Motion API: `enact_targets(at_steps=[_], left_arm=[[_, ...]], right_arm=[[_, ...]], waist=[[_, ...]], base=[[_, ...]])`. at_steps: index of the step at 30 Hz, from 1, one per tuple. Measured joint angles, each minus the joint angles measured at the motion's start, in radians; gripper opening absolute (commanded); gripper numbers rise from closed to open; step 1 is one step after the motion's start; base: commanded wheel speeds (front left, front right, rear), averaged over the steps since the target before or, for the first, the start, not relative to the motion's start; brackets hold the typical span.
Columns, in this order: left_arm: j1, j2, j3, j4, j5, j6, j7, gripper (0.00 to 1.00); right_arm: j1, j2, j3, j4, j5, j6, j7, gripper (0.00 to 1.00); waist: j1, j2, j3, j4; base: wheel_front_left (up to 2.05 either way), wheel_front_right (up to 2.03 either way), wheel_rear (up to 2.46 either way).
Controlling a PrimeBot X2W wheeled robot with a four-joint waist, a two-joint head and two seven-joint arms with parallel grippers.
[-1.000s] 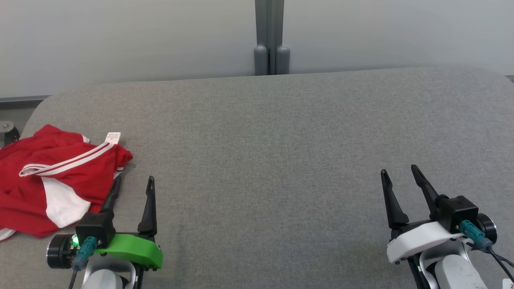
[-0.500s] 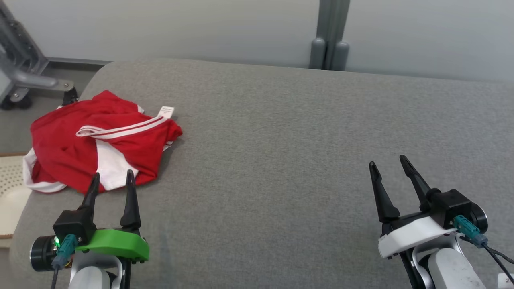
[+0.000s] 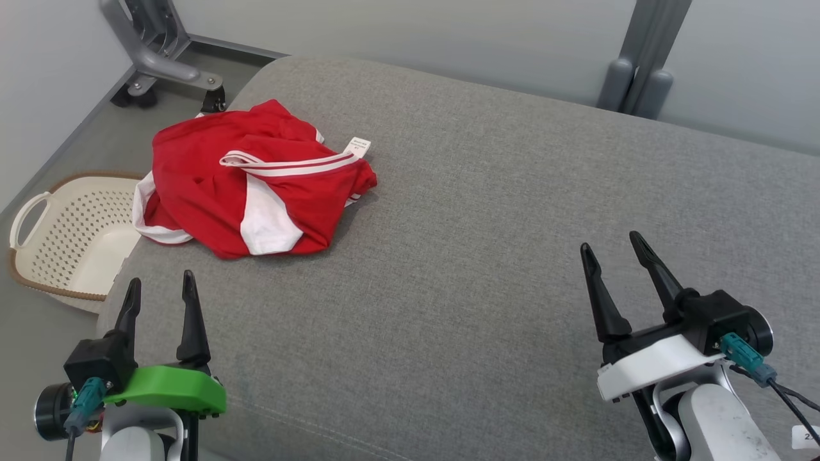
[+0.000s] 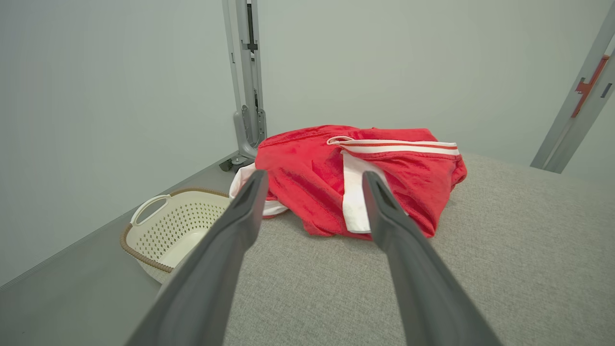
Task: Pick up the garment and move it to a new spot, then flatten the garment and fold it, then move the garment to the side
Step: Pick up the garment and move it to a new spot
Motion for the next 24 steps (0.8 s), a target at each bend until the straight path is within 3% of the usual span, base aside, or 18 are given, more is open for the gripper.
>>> enact_targets(at_steps=[6, 11, 18, 24], left_arm=[[-0.039, 0.000, -0.022, -0.002, -0.040, 0.000, 0.000, 1.00], [-0.181, 0.000, -0.082, 0.054, -0.085, 0.000, 0.000, 1.00], [-0.450, -0.002, -0.171, 0.317, -0.159, -0.005, -0.001, 1.00], [-0.630, 0.010, -0.166, 0.588, -0.213, -0.006, 0.003, 1.00]], right_arm=[[-0.036, -0.021, 0.013, -0.022, 0.000, 0.000, 0.006, 1.00], [-0.101, -0.054, 0.018, -0.072, -0.008, 0.000, 0.035, 1.00], [-0.171, -0.099, 0.025, -0.129, -0.015, 0.000, 0.077, 1.00], [-0.185, -0.118, 0.013, -0.146, -0.016, 0.000, 0.086, 1.00]], waist=[[0.0000, 0.0000, 0.047, 0.012], [0.0000, 0.0000, 0.118, 0.005], [0.0000, 0.0000, 0.251, -0.025], [0.0001, 0.0000, 0.352, -0.063]], base=[[0.00, 0.00, 0.00], [0.00, 0.00, 0.00], [0.00, 0.00, 0.00], [0.00, 0.00, 0.00]])
